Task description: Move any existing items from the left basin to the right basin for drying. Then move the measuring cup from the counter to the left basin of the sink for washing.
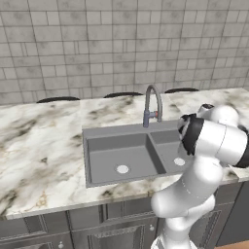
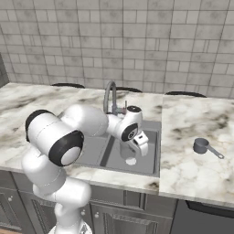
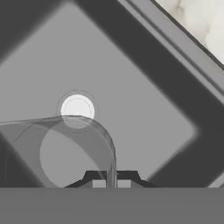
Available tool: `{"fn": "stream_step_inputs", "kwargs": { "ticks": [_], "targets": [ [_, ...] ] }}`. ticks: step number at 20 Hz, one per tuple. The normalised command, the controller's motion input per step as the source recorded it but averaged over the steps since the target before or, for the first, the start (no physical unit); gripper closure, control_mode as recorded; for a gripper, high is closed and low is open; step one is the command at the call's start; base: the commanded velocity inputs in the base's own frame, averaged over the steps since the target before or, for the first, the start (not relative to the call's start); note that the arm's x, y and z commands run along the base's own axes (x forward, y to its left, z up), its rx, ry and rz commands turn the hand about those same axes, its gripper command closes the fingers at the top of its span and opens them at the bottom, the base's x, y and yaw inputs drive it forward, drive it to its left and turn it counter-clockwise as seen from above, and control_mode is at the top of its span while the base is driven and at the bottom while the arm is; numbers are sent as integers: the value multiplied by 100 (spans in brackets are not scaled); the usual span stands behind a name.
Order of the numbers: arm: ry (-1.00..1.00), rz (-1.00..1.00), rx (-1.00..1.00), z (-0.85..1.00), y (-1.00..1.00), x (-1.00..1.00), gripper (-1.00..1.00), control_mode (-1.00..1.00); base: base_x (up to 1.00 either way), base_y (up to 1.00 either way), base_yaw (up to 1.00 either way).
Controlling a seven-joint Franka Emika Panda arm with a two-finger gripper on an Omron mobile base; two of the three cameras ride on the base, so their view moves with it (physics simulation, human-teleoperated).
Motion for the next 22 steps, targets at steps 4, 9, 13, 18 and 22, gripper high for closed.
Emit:
{"fn": "stream_step_inputs", "kwargs": {
  "ticks": [4, 9, 13, 18, 22],
  "targets": [
    [0, 3, 0, -27, -8, 15, 100, -100, 0, 0, 0],
    [-2, 3, 0, -22, -7, 10, 100, -100, 0, 0, 0],
    [-1, 3, 0, -22, -5, 13, 100, -100, 0, 0, 0],
    [0, 2, 0, -20, -1, 20, 100, -100, 0, 0, 0],
    [0, 3, 0, -19, -4, 15, 100, -100, 0, 0, 0]
  ]
}}
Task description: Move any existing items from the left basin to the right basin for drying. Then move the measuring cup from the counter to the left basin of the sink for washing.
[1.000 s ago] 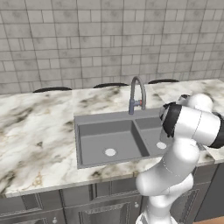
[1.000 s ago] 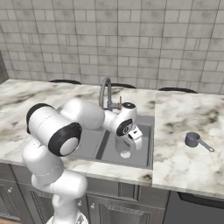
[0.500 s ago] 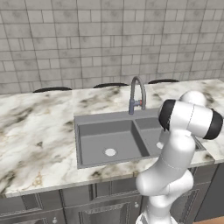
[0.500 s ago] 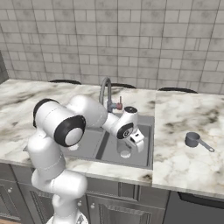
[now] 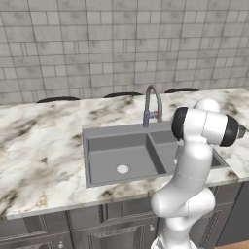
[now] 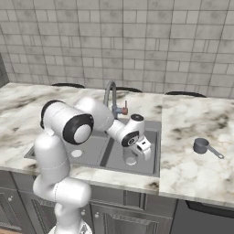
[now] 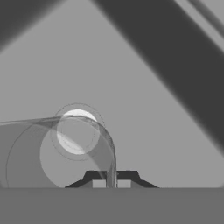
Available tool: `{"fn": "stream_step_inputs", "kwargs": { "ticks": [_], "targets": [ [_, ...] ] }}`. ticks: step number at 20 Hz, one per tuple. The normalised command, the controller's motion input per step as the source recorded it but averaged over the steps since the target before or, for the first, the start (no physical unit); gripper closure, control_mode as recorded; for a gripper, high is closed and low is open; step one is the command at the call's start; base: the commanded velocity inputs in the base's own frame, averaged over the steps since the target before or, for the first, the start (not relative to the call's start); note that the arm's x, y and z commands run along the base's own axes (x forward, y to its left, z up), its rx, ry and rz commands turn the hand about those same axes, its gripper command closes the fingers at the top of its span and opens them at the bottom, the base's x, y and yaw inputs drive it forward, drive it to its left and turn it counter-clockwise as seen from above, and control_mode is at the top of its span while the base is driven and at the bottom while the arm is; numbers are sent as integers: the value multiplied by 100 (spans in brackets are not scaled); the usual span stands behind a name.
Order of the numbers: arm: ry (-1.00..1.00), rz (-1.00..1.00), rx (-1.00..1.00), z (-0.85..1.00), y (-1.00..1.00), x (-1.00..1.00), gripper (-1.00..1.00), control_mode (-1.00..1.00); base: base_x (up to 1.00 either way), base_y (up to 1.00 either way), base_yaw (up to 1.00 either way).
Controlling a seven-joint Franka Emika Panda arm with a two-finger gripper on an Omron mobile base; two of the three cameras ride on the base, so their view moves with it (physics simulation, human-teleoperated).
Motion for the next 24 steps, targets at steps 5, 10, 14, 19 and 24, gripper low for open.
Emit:
{"fn": "stream_step_inputs", "kwargs": {
  "ticks": [5, 10, 14, 19, 24],
  "targets": [
    [0, 3, 0, -17, -2, 12, 100, -100, 0, 0, 0],
    [-1, 3, 0, -16, -3, 8, 100, -100, 0, 0, 0],
    [0, 3, 0, -12, -1, 9, 100, -100, 0, 0, 0],
    [0, 3, 0, -8, 0, 5, 100, -100, 0, 0, 0],
    [0, 3, 0, -9, 0, 5, 100, -100, 0, 0, 0]
  ]
}}
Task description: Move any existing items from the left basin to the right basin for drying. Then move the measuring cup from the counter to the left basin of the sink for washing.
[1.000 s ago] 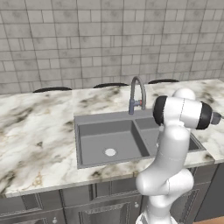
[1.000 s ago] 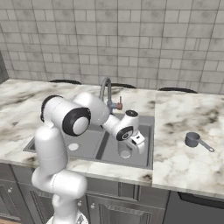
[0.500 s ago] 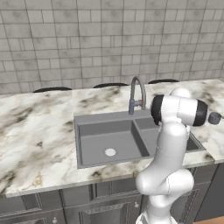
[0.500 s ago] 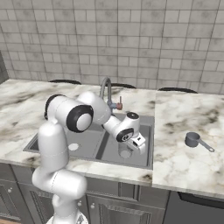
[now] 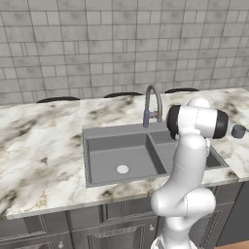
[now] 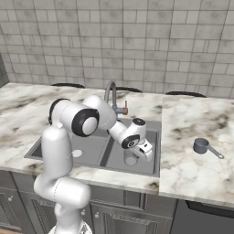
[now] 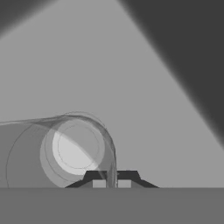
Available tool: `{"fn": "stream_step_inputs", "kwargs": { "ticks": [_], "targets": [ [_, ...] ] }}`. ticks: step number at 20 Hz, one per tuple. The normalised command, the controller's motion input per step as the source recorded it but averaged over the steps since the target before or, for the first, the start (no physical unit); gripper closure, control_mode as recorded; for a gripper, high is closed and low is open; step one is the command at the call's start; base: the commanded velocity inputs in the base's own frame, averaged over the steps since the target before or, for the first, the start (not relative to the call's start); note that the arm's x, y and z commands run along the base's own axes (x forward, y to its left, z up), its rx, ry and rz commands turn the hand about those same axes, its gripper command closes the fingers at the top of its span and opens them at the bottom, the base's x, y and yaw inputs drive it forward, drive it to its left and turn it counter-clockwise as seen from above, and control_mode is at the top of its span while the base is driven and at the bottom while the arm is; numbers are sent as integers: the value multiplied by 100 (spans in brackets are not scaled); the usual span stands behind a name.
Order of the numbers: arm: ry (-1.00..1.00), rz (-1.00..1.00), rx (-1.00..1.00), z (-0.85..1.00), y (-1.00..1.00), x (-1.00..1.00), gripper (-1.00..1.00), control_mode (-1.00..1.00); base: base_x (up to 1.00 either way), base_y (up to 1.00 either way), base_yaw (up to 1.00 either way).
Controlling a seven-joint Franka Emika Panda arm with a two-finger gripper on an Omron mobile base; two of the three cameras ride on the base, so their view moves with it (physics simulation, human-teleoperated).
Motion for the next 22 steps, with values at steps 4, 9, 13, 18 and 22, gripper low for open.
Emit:
{"fn": "stream_step_inputs", "kwargs": {
  "ticks": [4, 9, 13, 18, 22],
  "targets": [
    [0, 2, 0, -10, 0, 9, 100, -100, 0, 0, 0],
    [0, 1, 0, -9, 0, 9, 100, -100, 0, 0, 0],
    [0, 1, 0, -6, 0, 11, 100, -100, 0, 0, 0],
    [0, 1, 0, -8, 0, 7, 100, -100, 0, 0, 0],
    [2, 0, 0, -17, 1, 8, -100, -100, 0, 0, 0]
  ]
}}
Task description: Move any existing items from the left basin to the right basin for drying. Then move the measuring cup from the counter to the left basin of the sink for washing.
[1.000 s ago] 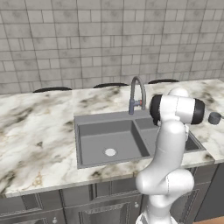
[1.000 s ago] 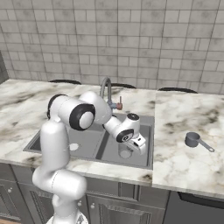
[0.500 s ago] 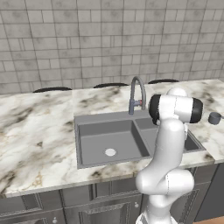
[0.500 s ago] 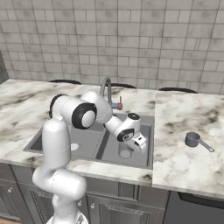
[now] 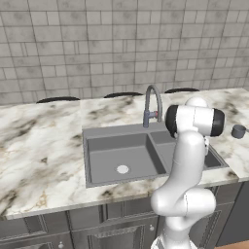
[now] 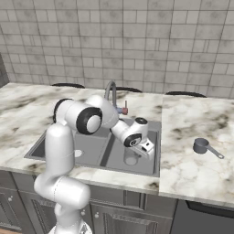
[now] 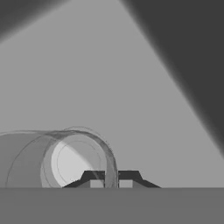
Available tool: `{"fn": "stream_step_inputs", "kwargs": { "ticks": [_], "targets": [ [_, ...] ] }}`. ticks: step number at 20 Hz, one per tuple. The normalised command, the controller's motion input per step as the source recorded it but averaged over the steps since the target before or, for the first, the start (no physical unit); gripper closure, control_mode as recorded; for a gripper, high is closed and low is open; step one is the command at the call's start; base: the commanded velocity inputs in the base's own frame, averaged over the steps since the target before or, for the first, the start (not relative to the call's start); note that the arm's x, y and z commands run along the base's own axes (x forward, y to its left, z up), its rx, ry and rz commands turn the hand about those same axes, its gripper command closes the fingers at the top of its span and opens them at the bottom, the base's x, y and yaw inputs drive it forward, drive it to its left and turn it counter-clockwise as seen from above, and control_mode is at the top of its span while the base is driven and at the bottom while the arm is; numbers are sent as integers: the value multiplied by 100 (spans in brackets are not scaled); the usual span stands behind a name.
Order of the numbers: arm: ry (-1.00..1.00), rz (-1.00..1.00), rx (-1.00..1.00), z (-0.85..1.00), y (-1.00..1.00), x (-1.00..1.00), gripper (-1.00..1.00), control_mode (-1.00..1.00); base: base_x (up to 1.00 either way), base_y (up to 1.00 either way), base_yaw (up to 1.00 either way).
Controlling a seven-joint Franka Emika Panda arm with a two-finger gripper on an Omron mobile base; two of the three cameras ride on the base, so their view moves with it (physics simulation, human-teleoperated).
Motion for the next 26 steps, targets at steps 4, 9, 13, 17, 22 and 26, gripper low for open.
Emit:
{"fn": "stream_step_inputs", "kwargs": {
  "ticks": [4, 9, 13, 17, 22, 26],
  "targets": [
    [1, 0, 0, -3, 1, 3, -100, -100, 0, 0, 0],
    [0, 0, 0, 10, 0, 0, -100, -100, 0, 0, 0],
    [0, 0, 0, 24, 1, 0, -100, -100, 0, 0, 0],
    [0, 0, 0, 35, 2, 0, -100, -100, 0, 0, 0],
    [0, 0, 0, 43, 1, 0, -100, -100, 0, 0, 0],
    [-1, 0, 0, 42, 0, 0, -100, -100, 0, 0, 0]
  ]
}}
